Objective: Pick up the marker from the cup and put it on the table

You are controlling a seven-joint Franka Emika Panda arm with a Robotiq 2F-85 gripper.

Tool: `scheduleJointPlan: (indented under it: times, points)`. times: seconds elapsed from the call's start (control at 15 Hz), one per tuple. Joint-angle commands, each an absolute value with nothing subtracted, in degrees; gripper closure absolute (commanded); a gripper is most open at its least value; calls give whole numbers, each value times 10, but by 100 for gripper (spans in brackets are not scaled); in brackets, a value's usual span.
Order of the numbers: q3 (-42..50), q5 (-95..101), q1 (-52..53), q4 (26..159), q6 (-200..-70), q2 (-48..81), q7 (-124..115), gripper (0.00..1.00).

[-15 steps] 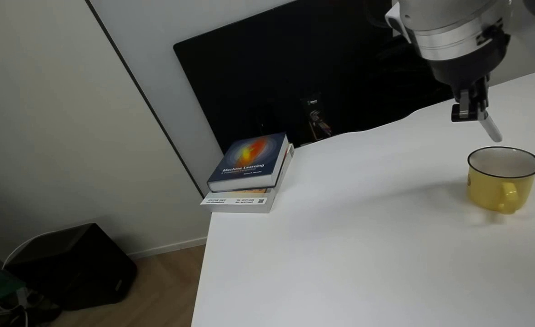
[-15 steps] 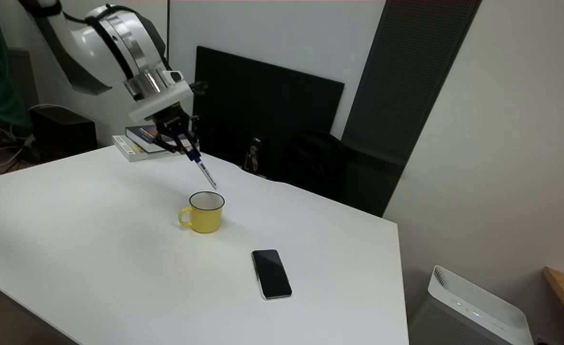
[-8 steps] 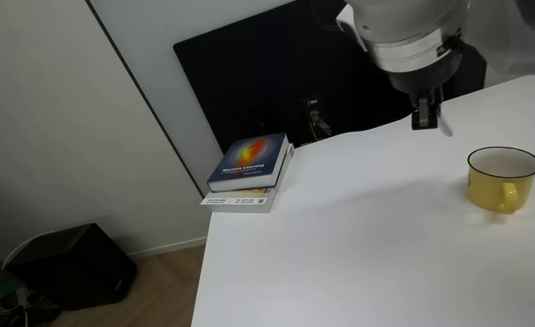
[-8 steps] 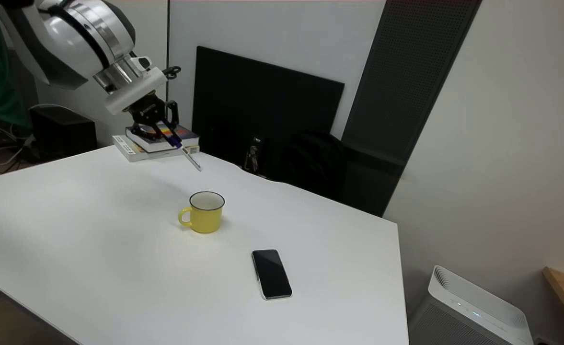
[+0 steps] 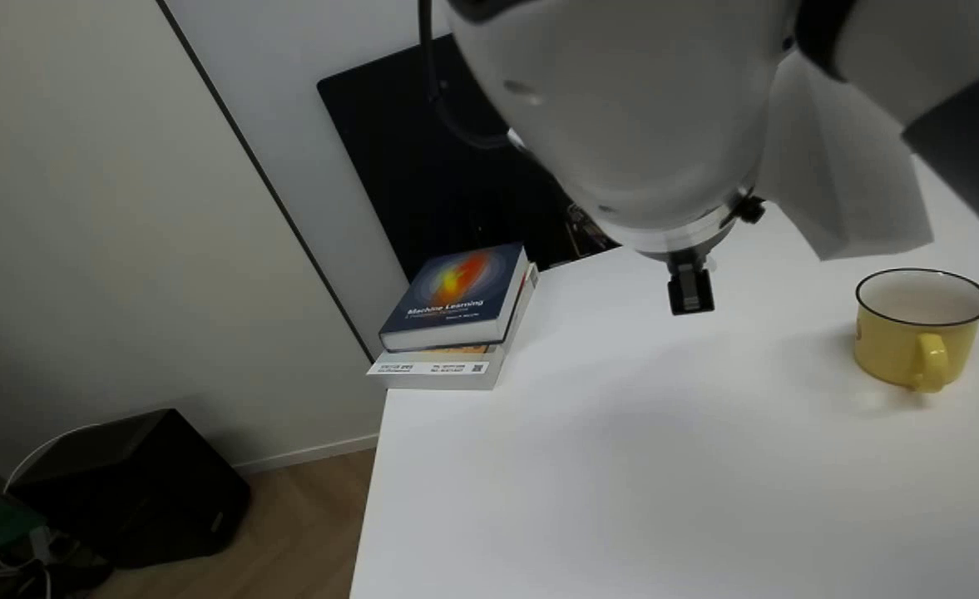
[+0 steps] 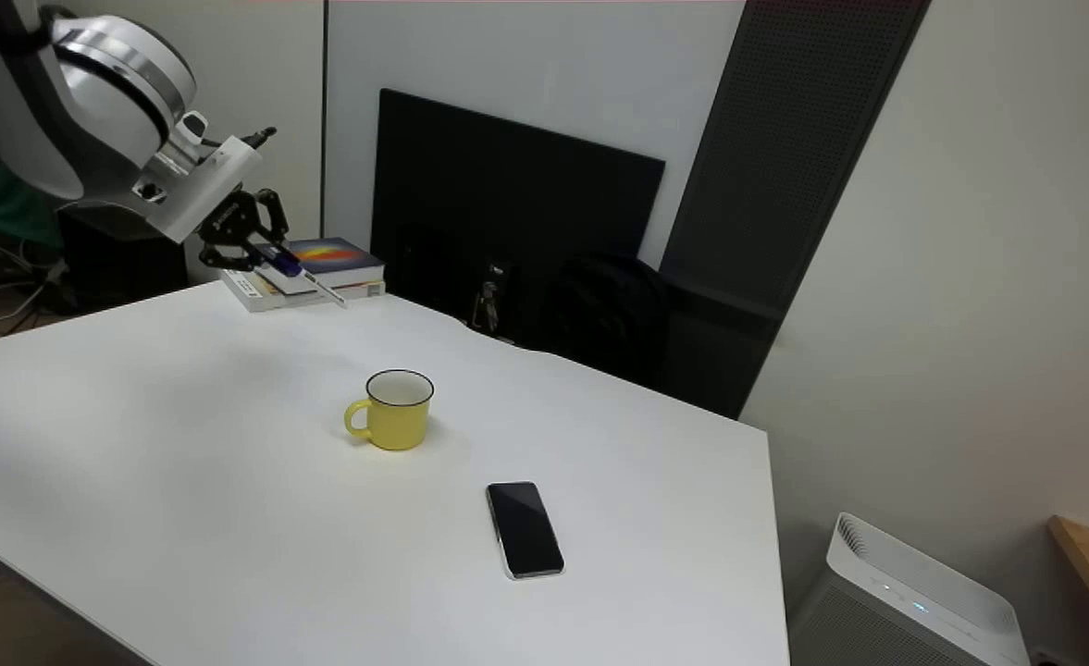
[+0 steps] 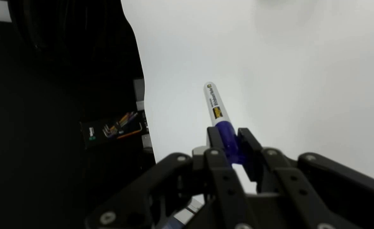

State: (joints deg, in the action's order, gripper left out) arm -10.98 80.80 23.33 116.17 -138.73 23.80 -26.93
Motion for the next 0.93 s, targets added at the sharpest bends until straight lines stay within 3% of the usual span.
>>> scheduleJointPlan:
  times: [0.0,0.87]
  points:
    - [-130,871,241,1122,-1390,287,-307,95]
    - [-160,950,250,1006,-1422,458,-318,95]
